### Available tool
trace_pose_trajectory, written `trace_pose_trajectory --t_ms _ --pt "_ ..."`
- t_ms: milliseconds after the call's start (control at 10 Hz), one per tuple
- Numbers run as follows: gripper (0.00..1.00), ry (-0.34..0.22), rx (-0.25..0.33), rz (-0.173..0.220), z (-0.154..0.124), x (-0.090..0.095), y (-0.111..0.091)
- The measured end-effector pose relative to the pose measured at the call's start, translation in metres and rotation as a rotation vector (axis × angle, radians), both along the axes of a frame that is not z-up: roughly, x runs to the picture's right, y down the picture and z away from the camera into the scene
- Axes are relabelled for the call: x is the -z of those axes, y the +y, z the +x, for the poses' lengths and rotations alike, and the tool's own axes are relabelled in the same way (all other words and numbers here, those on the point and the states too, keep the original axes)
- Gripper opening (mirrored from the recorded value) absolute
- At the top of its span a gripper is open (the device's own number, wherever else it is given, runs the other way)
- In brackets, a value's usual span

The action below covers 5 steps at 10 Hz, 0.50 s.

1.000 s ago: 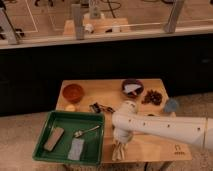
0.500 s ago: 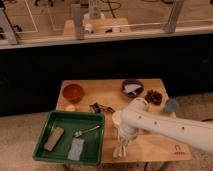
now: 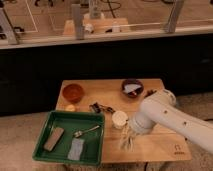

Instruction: Place banana in table surface

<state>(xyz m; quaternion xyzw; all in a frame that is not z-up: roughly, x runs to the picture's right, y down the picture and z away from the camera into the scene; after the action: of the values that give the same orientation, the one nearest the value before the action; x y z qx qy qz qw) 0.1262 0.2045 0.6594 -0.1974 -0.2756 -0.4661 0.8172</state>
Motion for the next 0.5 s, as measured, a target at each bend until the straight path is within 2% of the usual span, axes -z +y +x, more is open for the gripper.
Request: trace_pose_trajectory --t_ms 200,300,500 --pt "0.10 -0.029 -0.031 0.042 0.007 0.020 -0.014" --pt "0.10 -0.039 -0.036 0.052 0.007 0.024 -0.017" --pt "0.10 -0.054 -0.029 0.051 0.002 0.021 -0.013"
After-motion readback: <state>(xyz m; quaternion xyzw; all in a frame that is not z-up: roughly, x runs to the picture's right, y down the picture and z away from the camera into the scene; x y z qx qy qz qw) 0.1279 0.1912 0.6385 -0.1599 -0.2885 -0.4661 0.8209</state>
